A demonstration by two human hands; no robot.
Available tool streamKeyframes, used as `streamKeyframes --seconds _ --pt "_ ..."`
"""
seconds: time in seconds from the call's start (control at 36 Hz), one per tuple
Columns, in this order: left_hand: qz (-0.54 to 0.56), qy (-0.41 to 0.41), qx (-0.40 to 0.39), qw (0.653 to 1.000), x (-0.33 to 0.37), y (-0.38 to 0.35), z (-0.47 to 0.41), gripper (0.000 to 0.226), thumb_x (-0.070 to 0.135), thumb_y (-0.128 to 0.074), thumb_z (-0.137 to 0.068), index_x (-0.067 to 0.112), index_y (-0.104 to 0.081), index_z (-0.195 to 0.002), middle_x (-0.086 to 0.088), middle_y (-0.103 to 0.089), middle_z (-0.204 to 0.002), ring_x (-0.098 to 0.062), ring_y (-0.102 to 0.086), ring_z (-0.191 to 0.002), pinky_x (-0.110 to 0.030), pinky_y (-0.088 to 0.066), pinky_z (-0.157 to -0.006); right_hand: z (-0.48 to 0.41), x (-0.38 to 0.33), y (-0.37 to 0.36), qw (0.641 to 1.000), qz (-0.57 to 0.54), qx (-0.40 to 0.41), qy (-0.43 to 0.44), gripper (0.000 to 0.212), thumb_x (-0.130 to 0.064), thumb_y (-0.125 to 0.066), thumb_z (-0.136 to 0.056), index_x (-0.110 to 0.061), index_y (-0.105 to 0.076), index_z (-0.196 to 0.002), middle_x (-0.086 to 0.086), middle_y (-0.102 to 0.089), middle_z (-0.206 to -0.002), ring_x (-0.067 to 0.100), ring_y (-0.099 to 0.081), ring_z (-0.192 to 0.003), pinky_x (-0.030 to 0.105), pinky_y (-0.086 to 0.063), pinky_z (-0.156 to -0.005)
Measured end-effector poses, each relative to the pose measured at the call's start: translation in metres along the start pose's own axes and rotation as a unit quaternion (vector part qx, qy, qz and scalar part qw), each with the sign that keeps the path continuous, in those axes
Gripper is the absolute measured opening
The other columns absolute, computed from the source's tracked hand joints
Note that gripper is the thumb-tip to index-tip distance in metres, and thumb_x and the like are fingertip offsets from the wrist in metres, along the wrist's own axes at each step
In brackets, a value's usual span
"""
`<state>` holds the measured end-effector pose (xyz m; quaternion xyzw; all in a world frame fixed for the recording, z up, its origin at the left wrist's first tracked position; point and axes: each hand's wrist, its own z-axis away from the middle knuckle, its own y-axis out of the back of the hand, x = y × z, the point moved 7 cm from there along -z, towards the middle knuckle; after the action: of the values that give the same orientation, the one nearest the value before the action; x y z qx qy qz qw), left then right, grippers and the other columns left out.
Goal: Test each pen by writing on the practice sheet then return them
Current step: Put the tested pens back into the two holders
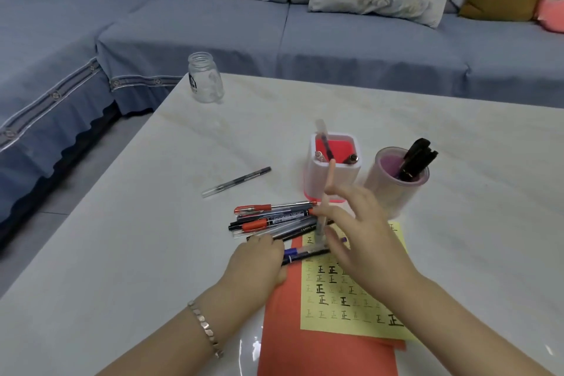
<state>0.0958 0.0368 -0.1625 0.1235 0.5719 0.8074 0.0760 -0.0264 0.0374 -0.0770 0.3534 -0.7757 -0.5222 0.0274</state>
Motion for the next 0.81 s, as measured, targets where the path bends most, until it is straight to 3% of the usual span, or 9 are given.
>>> streamKeyframes --seconds 0.11,0.25,0.33,0.42,0.5,0.56,0.61,0.72,0.81 --pt "0.087 -0.012 -0.004 0.996 -0.001 0.012 0.007 0.02 0.027 -0.042 -0.095 0.015 -0.046 -0.111 -0.004 -0.055 -0.11 -0.023 -0.055 -0.099 -0.032 -0.044 -0.08 -0.001 -0.009 -0.005 0.999 -0.008 -0.032 0.032 0.03 -0.008 -0.064 -0.072 -0.013 -0.062 -0.101 0.007 -0.058 -0.115 0.02 -0.045 -0.109 0.027 -0.035 -0.092" --pt "0.088 -0.035 0.033 0.995 -0.005 0.031 0.011 0.009 0.026 -0.043 -0.094 0.024 -0.034 -0.093 0.005 -0.047 -0.087 -0.017 -0.049 -0.078 -0.026 -0.034 -0.064 -0.002 0.004 0.0 1.0 0.012 -0.007 -0.01 0.027 0.001 -0.053 -0.07 -0.013 -0.068 -0.089 0.004 -0.063 -0.096 0.018 -0.051 -0.091 0.031 -0.047 -0.071" --pt "0.062 -0.042 0.033 0.997 -0.009 0.033 0.013 0.006 0.025 -0.043 -0.093 0.024 -0.038 -0.096 0.004 -0.051 -0.09 -0.015 -0.046 -0.076 -0.025 -0.033 -0.063 -0.007 0.013 -0.01 0.99 0.091 -0.105 -0.024 0.056 0.016 -0.06 -0.064 -0.016 -0.066 -0.11 0.007 -0.06 -0.122 0.029 -0.058 -0.104 0.037 -0.049 -0.077" --pt "0.067 -0.036 0.018 0.997 -0.015 0.028 0.015 0.009 0.025 -0.043 -0.092 0.024 -0.044 -0.101 0.004 -0.055 -0.094 -0.015 -0.05 -0.08 -0.026 -0.033 -0.064 -0.006 0.029 -0.03 0.956 0.138 -0.257 -0.029 0.054 0.004 -0.045 -0.086 -0.023 -0.047 -0.133 -0.003 -0.032 -0.148 0.024 -0.042 -0.124 0.034 -0.04 -0.093" --pt "0.086 -0.034 0.024 0.995 -0.02 0.027 0.018 0.005 0.026 -0.043 -0.093 0.025 -0.042 -0.097 0.008 -0.048 -0.087 -0.013 -0.047 -0.08 -0.026 -0.034 -0.065 -0.008 0.036 -0.042 0.937 0.191 -0.292 0.016 0.036 -0.005 -0.054 -0.086 -0.017 -0.056 -0.12 0.004 -0.051 -0.124 0.024 -0.052 -0.105 0.032 -0.043 -0.077" --pt "0.103 -0.031 0.037 0.993 -0.022 0.028 0.02 0.006 0.026 -0.043 -0.093 0.028 -0.038 -0.093 0.01 -0.045 -0.083 -0.012 -0.046 -0.078 -0.026 -0.035 -0.065 -0.01 0.038 -0.04 0.943 0.2 -0.26 0.048 0.03 -0.004 -0.08 -0.059 -0.011 -0.068 -0.085 0.005 -0.061 -0.082 0.023 -0.059 -0.072 0.03 -0.044 -0.052" --pt "0.12 -0.025 0.06 0.991 -0.027 0.03 0.021 0.008 0.026 -0.044 -0.093 0.028 -0.037 -0.091 0.011 -0.043 -0.077 -0.013 -0.046 -0.077 -0.026 -0.036 -0.065 -0.012 0.042 -0.029 0.956 0.195 -0.217 0.036 0.038 -0.001 -0.086 -0.038 -0.012 -0.066 -0.068 0.001 -0.056 -0.063 0.02 -0.056 -0.054 0.027 -0.04 -0.04" --pt "0.16 -0.009 0.097 0.982 -0.035 0.034 0.021 0.005 0.026 -0.048 -0.091 0.026 -0.045 -0.094 0.011 -0.047 -0.08 -0.014 -0.047 -0.077 -0.026 -0.036 -0.063 -0.016 0.039 -0.018 0.966 0.147 -0.212 0.023 0.038 0.003 -0.072 -0.066 -0.015 -0.067 -0.1 0.002 -0.065 -0.1 0.025 -0.063 -0.088 0.034 -0.049 -0.062" --pt "0.179 0.001 0.122 0.976 -0.04 0.038 0.021 0.007 0.026 -0.05 -0.089 0.032 -0.046 -0.092 0.011 -0.05 -0.081 -0.014 -0.048 -0.078 -0.02 -0.034 -0.06 -0.014 0.049 -0.029 0.952 0.124 -0.28 -0.014 0.047 -0.002 -0.045 -0.089 -0.022 -0.047 -0.132 -0.006 -0.043 -0.141 0.018 -0.045 -0.124 0.032 -0.044 -0.09"
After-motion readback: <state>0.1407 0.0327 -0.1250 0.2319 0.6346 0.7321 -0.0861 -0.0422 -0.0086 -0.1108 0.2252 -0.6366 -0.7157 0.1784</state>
